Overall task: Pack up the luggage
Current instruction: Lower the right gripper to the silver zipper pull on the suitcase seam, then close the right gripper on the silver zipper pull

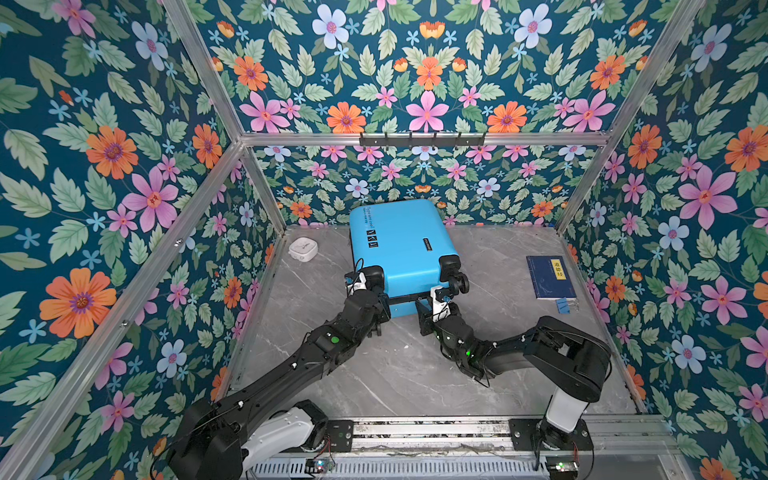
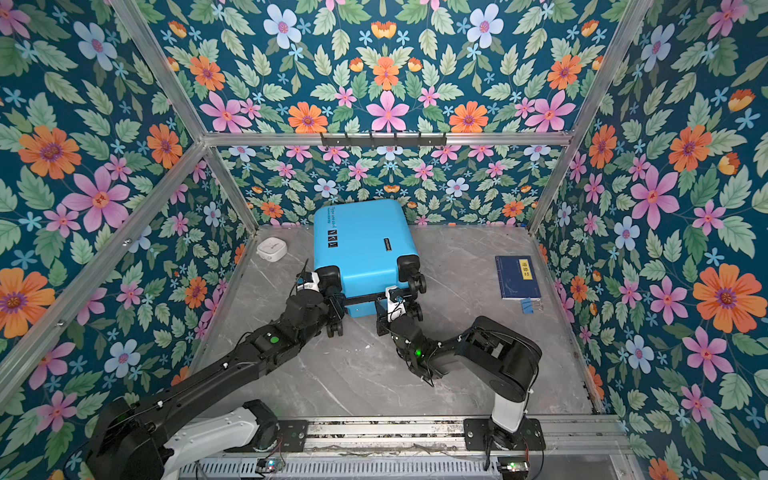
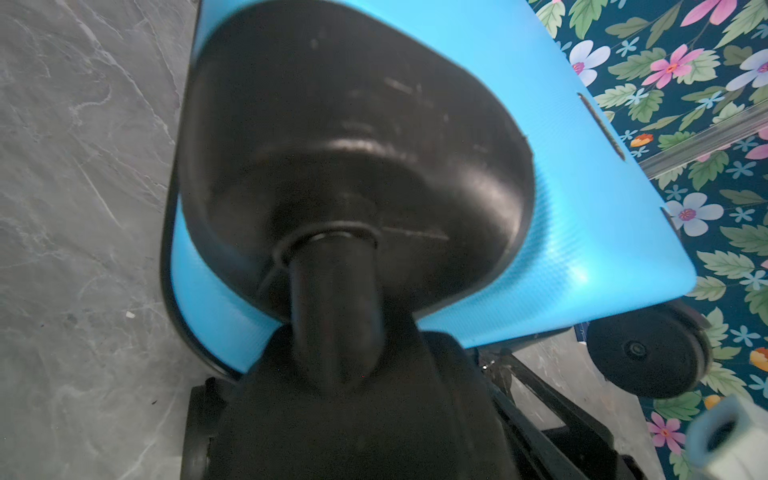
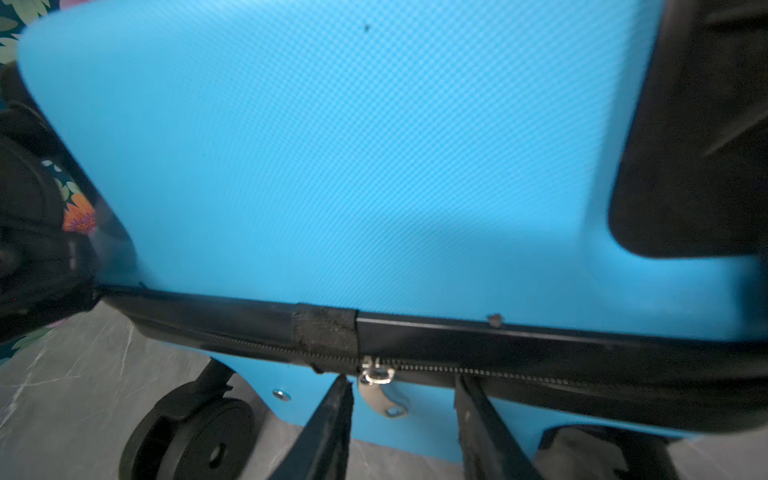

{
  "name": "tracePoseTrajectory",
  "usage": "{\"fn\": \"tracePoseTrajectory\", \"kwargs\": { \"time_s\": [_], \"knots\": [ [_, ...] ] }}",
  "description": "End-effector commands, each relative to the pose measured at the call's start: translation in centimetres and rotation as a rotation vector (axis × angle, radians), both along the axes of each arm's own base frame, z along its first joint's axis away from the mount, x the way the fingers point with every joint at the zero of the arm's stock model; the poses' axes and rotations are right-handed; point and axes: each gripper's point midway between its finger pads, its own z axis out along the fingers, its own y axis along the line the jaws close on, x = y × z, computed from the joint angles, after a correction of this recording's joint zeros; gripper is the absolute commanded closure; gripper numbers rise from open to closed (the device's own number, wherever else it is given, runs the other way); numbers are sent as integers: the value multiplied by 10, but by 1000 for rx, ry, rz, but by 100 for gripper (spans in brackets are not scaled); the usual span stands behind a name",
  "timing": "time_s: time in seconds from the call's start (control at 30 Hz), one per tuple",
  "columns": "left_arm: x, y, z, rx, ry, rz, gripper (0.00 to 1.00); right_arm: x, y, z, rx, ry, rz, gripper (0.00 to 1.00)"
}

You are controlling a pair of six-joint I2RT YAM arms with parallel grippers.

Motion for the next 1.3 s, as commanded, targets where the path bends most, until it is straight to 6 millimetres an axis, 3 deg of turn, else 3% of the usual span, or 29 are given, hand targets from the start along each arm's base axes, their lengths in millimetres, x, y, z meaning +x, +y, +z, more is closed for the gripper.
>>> {"fn": "tracePoseTrajectory", "kwargs": {
  "time_s": [0.0, 0.17, 0.33, 0.5, 0.9, 0.97, 1.1, 1.27],
  "knots": [
    [11, -19, 49, -109, -172, -56, 100, 3, 3, -3, -14, 9, 13, 64],
    [12, -18, 49, -108, -173, -52, 100, 7, -1, -4, -3, 20, 10, 81],
    [12, -18, 49, -106, -174, -51, 100, 6, -2, -3, -10, 11, 23, 84],
    [12, -17, 50, -106, -176, -45, 100, 3, 3, -1, -17, 10, 57, 100],
    [15, -13, 60, -100, -193, -27, 100, -1, -17, 0, 5, 16, -5, 100],
    [16, -13, 60, -99, -194, -26, 100, -5, -18, -1, 7, 11, 9, 93],
    [16, -14, 60, -100, -191, -31, 100, -12, -19, -6, 4, -4, 44, 68],
    [16, -17, 57, -100, -183, -44, 100, -11, -8, -10, -12, -23, 84, 55]
  ]
}}
